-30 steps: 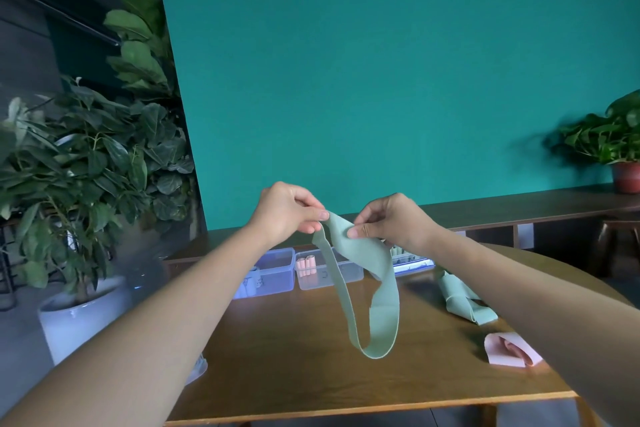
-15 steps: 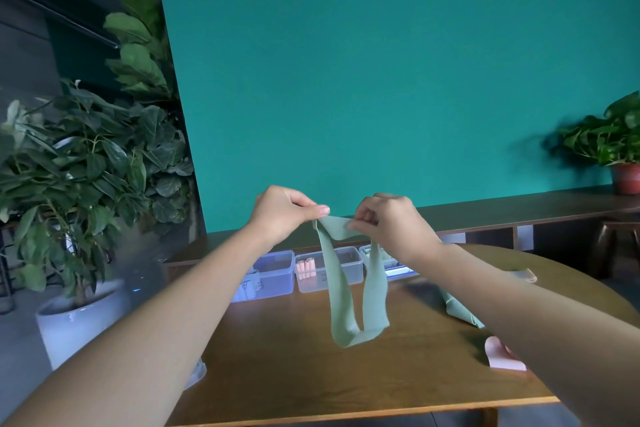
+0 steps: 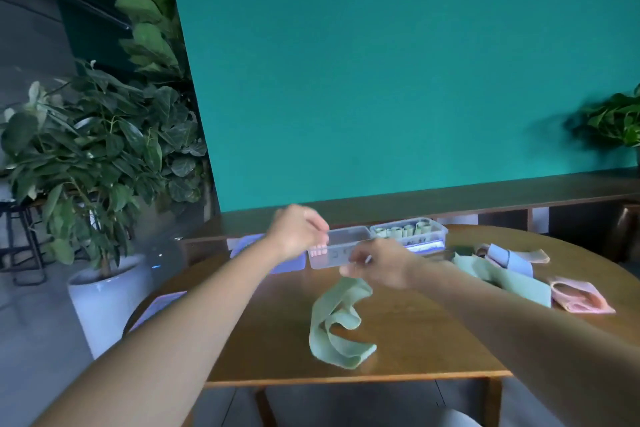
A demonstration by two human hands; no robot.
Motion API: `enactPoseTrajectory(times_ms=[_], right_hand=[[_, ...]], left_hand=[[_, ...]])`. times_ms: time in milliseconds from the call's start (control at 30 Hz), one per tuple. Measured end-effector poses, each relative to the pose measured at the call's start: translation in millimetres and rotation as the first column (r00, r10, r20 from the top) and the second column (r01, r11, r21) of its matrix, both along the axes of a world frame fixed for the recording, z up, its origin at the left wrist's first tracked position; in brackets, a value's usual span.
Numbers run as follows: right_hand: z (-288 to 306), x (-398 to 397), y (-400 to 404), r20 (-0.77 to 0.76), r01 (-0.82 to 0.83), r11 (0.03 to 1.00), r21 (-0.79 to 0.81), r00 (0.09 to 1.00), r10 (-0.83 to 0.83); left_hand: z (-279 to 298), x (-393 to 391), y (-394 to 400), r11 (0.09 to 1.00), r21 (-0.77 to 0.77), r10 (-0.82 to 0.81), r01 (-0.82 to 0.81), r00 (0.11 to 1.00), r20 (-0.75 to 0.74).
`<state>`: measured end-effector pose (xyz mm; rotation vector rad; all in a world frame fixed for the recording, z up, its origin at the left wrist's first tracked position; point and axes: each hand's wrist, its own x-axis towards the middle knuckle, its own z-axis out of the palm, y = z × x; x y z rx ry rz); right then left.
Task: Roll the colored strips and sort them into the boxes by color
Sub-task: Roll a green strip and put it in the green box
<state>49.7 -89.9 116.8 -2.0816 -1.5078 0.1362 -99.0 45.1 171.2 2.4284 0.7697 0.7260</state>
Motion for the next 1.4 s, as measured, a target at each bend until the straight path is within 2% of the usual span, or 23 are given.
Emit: enactPoseTrajectory(times_ms=[67, 100, 233, 433, 500, 567, 633, 700, 833, 967, 1033, 1133, 1267, 1400], right_hand=[[-36, 0, 7, -0.075, -0.027, 0.994, -0.107, 0.997, 0.019], [-49, 1, 12, -0.077, -0.015, 0.992, -0.123, 0.997, 0.005], [-85, 11, 28, -0.1, 0.073, 0.991, -0.116, 0.991, -0.084], [-116, 35, 46, -0.014, 0.119, 0.983, -0.141, 0.992, -0.122], [-120, 44, 47, -0.116, 0.166, 0.984, -0.068, 0.978, -0.173], [-124, 56, 44, -0.176, 0.289, 0.957, -0.03, 0.941, -0.289], [-127, 68, 44, -0.178, 0.336, 0.94, -0.054, 0.923, -0.34], [-126, 73, 43, -0.264, 0.329, 0.942, -0.068, 0.904, -0.335], [-119, 82, 43, -0.468, 0.274, 0.96, 0.057, 0.857, -0.217], [-98, 73, 42, -0.697, 0.206, 0.971, 0.124, 0.714, -0.063], [-88, 67, 43, -0.766, 0.141, 0.977, 0.163, 0.642, 0.035], [-76, 59, 46, -0.809, 0.053, 0.981, 0.187, 0.574, 0.123], [-60, 46, 49, -0.839, 0.031, 0.975, 0.221, 0.515, 0.174], [-41, 37, 48, -0.841, 0.04, 0.944, 0.326, 0.469, 0.271]], left_hand=[[-39, 0, 3, 1.0, 0.009, -0.019, 0.021, 0.984, -0.179], [-55, 1, 5, 1.0, -0.013, -0.026, 0.024, 0.978, -0.206], [-99, 5, 9, 0.997, -0.079, -0.008, -0.009, 0.977, -0.214], [-135, 14, 19, 0.996, -0.084, -0.033, 0.01, 0.96, -0.278], [-140, 18, 22, 0.996, -0.086, -0.051, 0.029, 0.963, -0.265], [-142, 23, 23, 0.995, -0.095, -0.061, 0.041, 0.974, -0.22], [-145, 28, 25, 0.993, -0.109, -0.058, 0.04, 0.984, -0.17], [-146, 34, 28, 0.992, -0.123, -0.047, 0.032, 0.991, -0.122], [-143, 45, 27, 0.984, -0.165, -0.068, 0.066, 0.998, -0.004], [-137, 52, 19, 0.965, -0.234, -0.104, 0.12, 0.991, 0.081], [-136, 54, 16, 0.958, -0.259, -0.091, 0.122, 0.987, 0.13], [-133, 56, 12, 0.935, -0.328, -0.057, 0.132, 0.972, 0.229], [-123, 53, 13, 0.917, -0.379, -0.004, 0.125, 0.953, 0.303], [-101, 43, 13, 0.903, -0.408, 0.021, 0.138, 0.932, 0.362]])
